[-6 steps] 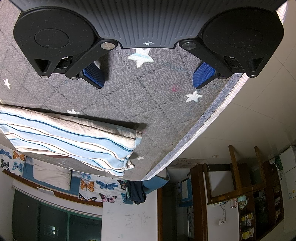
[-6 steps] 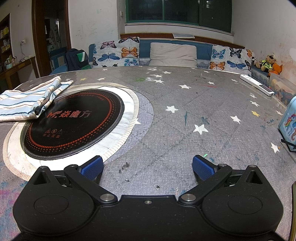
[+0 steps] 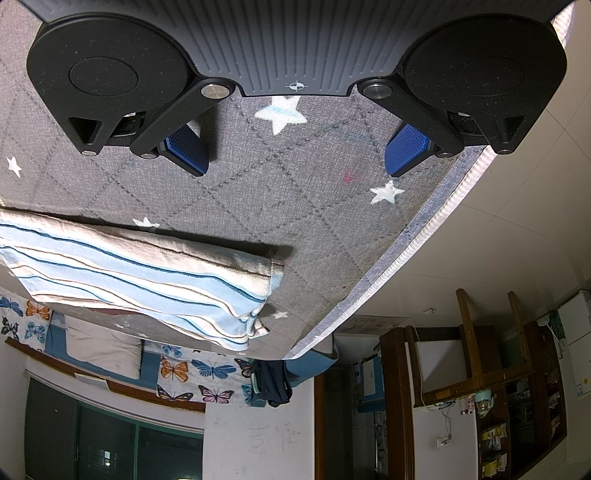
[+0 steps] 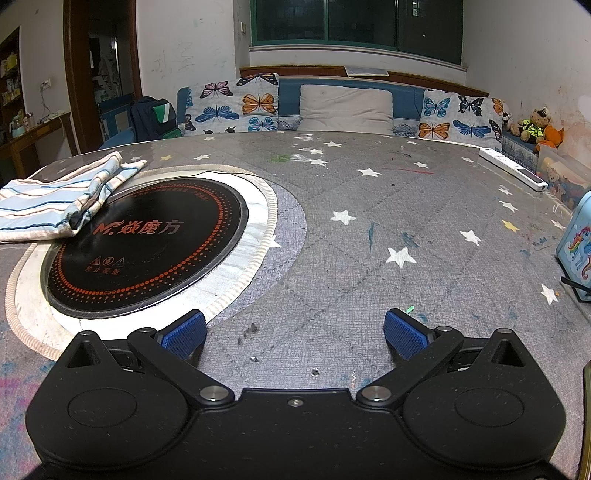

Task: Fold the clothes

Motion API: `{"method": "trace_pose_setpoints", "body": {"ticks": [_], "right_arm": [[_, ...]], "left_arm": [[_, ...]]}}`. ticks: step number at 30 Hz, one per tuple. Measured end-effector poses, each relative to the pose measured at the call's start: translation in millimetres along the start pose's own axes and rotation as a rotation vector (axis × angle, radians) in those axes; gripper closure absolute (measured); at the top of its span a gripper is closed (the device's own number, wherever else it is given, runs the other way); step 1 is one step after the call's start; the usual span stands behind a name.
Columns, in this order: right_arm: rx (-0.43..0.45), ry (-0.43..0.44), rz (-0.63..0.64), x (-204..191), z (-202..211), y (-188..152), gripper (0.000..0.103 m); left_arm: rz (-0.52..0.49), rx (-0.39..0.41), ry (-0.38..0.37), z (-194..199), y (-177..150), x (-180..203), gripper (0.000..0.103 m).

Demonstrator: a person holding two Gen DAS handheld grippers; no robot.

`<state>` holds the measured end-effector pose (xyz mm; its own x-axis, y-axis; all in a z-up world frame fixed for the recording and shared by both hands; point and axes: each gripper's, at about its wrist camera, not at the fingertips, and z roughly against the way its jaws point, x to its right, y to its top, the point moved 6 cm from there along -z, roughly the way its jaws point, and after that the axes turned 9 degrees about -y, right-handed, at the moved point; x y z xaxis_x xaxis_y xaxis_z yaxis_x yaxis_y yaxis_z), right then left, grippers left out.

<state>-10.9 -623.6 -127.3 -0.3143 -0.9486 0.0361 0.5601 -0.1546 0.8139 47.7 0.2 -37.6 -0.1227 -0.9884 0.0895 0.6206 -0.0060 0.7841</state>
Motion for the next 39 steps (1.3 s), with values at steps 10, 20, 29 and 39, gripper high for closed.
{"method": "trace_pose_setpoints", "body": {"ticks": [10, 20, 29, 39], "right_arm": [[0.000, 0.002, -0.003, 2.1, 0.1, 0.0, 0.000], [-0.001, 0.000, 0.001, 3.6, -1.2, 1.0, 0.000], [0.000, -0.008, 0.012, -1.6, -3.9, -0.3, 0.000], [-0.007, -0.101, -0.068, 7.2, -17.5, 5.5, 0.000]], "left_arm": [[0.001, 0.000, -0.001, -0.2, 0.1, 0.0, 0.000], [0.001, 0.000, -0.001, 0.2, -0.1, 0.1, 0.000], [0.001, 0.000, -0.001, 0.6, -0.1, 0.1, 0.000], [0.001, 0.000, 0.000, 0.4, 0.0, 0.0, 0.000]]}}
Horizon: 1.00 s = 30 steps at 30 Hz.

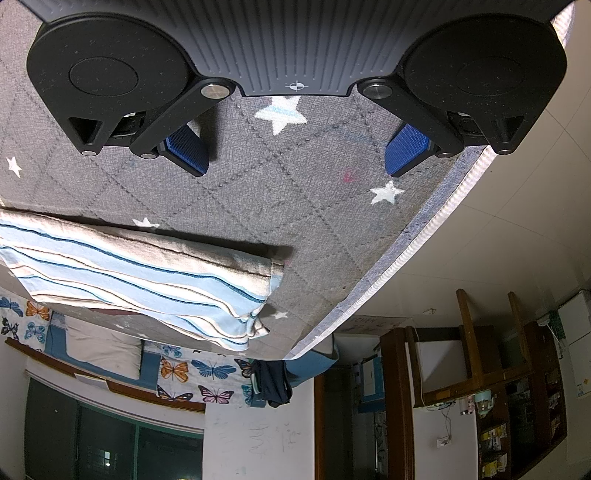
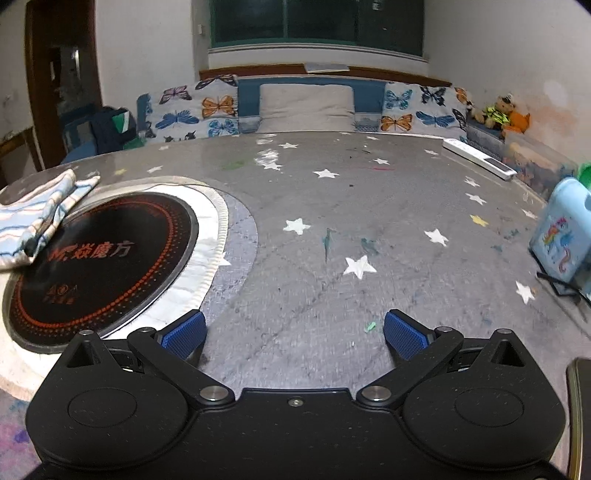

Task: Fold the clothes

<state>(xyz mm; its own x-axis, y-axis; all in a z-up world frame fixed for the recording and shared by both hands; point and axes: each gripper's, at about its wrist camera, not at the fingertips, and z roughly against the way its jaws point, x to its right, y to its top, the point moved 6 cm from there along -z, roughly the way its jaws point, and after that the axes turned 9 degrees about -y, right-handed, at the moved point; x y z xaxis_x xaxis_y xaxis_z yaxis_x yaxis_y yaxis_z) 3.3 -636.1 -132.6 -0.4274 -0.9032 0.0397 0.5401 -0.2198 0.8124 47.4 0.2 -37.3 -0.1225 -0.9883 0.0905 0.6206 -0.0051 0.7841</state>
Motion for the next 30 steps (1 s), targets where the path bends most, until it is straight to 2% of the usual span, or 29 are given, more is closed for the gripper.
{"method": "trace_pose_setpoints", "body": {"ticks": [8, 22, 25, 30], "right_arm": [[0.035, 0.002, -0.007, 1.6, 2.5, -2.3, 0.000], [0.039, -0.017, -0.020, 3.9, -0.2, 4.6, 0.000], [0.032, -0.041, -0.007, -5.2, -2.8, 7.7, 0.000], [0.010, -0.011, -0.012, -22.3, -1.7, 13.2, 0.000]], "left_arm": [[0.000, 0.000, 0.000, -0.4, 0.2, -0.1, 0.000], [-0.002, -0.002, -0.001, 0.0, -0.8, -0.9, 0.000], [-0.006, -0.011, -0.009, -0.9, 0.2, -0.9, 0.000], [-0.018, -0.054, -0.037, -5.8, 11.7, -3.7, 0.001]]}}
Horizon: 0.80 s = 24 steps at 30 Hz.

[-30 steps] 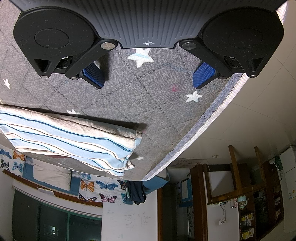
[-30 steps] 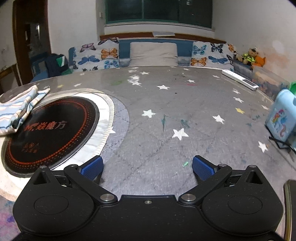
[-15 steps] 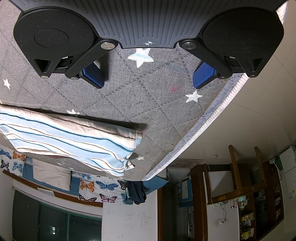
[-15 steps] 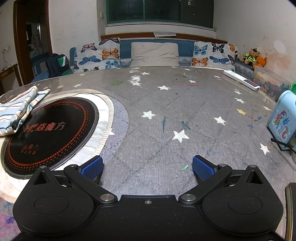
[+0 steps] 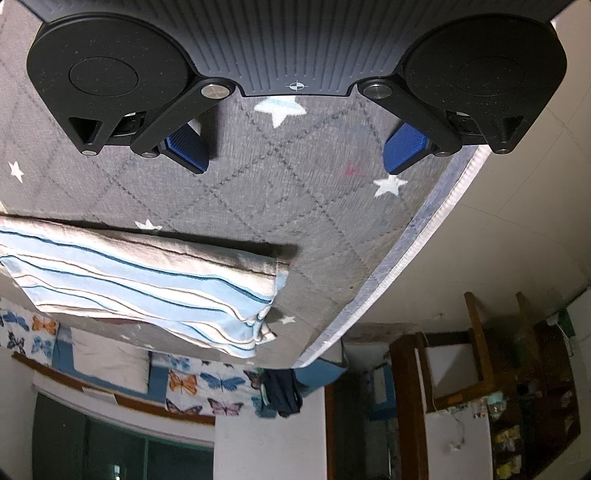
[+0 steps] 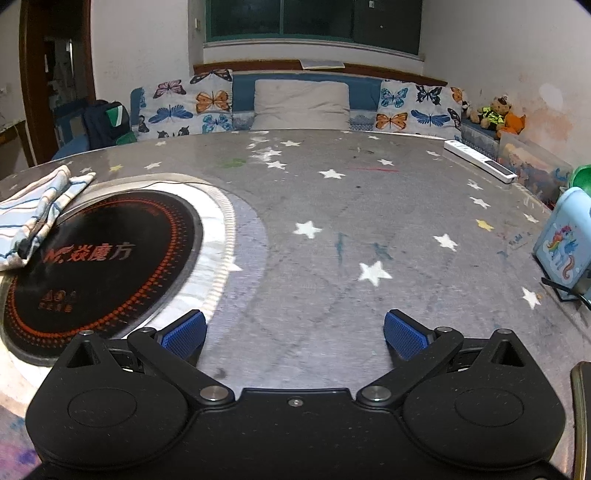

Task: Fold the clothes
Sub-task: 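Grasp the edge of the striped shirt with both grippers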

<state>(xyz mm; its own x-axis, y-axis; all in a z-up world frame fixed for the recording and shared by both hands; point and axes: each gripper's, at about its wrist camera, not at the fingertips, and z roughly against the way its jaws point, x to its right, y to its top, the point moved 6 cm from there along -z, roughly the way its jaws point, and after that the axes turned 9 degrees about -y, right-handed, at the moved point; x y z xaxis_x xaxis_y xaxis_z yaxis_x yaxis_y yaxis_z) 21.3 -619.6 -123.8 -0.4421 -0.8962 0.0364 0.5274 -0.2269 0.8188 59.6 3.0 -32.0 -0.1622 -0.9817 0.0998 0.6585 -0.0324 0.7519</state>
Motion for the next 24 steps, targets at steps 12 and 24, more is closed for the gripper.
{"method": "trace_pose_setpoints", "body": {"ticks": [12, 24], "right_arm": [[0.018, 0.275, 0.055, -99.6, 16.9, 28.1, 0.000], [0.000, 0.469, 0.184, -216.2, 25.2, 44.5, 0.035]], "left_arm": [[-0.106, 0.070, 0.033, -11.8, 44.2, 9.4, 0.002], [-0.037, 0.026, -0.028, -44.0, 60.9, 1.8, 0.039]]}}
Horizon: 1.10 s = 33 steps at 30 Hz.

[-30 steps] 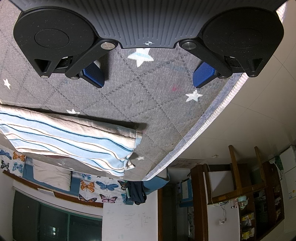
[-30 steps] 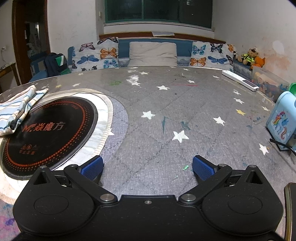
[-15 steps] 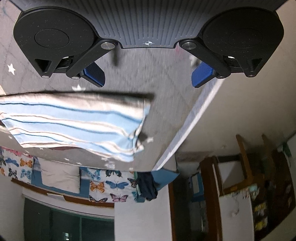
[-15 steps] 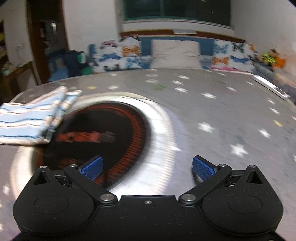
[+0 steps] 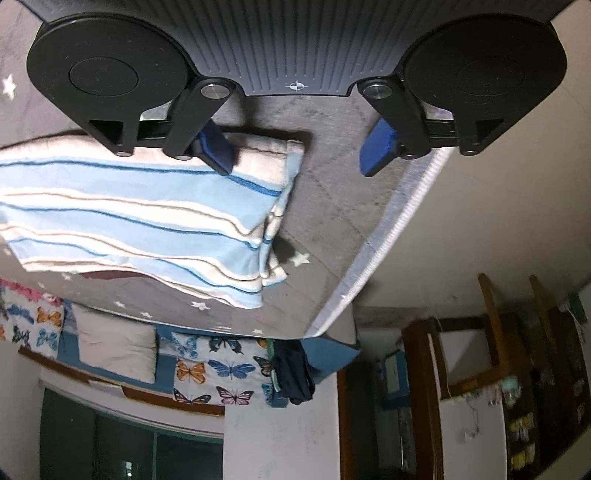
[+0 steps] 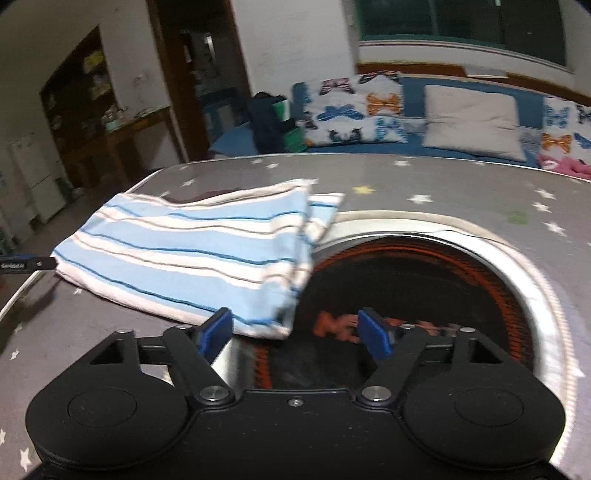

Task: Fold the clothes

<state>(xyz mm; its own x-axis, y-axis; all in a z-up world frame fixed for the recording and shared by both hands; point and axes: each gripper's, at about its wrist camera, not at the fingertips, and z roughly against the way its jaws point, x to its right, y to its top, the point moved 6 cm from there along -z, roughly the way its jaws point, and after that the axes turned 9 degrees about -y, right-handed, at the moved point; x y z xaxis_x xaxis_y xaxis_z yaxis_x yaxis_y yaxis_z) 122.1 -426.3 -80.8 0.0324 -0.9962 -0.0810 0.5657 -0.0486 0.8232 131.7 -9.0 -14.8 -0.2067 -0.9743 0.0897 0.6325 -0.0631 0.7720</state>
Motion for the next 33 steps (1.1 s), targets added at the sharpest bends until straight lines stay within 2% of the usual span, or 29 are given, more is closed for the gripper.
{"method": "trace_pose_setpoints", "body": {"ticks": [1, 2, 3, 4, 8, 9, 12, 17, 21, 29, 33], "right_arm": [[-0.007, 0.006, 0.010, -5.1, -2.2, 0.2, 0.039], [-0.014, 0.012, 0.021, -10.0, -4.4, 0.3, 0.048], [-0.036, 0.012, 0.034, -12.0, -8.4, -2.2, 0.053], [-0.044, 0.015, 0.048, -15.8, -8.8, -3.7, 0.056], [-0.033, 0.019, 0.084, -29.0, 3.0, -6.5, 0.078], [-0.030, 0.020, 0.093, -32.3, 6.0, -7.2, 0.083], [-0.037, 0.028, 0.106, -30.8, 14.7, -13.6, 0.086], [-0.046, 0.044, 0.127, -29.2, 35.9, -31.5, 0.087], [-0.049, 0.075, 0.140, -26.0, 57.8, -49.9, 0.088], [-0.073, 0.148, 0.183, -49.0, 136.6, -105.9, 0.088], [-0.110, 0.188, 0.207, -56.9, 160.8, -125.7, 0.087]], "left_arm": [[0.001, -0.005, -0.011, -1.0, 0.6, 0.7, 0.044], [-0.001, -0.010, -0.019, -1.9, 1.9, 1.8, 0.053], [0.000, -0.018, -0.034, -3.1, 2.3, 3.1, 0.064], [0.005, -0.030, -0.058, -4.9, 1.2, 4.4, 0.069], [-0.013, -0.024, -0.067, -2.1, 0.1, 6.9, 0.086], [-0.012, -0.027, -0.078, 0.3, -1.6, 6.6, 0.087], [-0.012, -0.028, -0.106, 8.4, -6.0, 7.2, 0.089], [-0.058, -0.033, -0.141, 34.8, -25.6, 13.4, 0.089], [-0.103, -0.056, -0.173, 63.0, -53.2, 16.0, 0.090], [-0.147, -0.119, -0.247, 128.4, -105.8, 16.1, 0.090], [-0.158, -0.168, -0.280, 155.2, -127.3, 14.1, 0.089]]}}
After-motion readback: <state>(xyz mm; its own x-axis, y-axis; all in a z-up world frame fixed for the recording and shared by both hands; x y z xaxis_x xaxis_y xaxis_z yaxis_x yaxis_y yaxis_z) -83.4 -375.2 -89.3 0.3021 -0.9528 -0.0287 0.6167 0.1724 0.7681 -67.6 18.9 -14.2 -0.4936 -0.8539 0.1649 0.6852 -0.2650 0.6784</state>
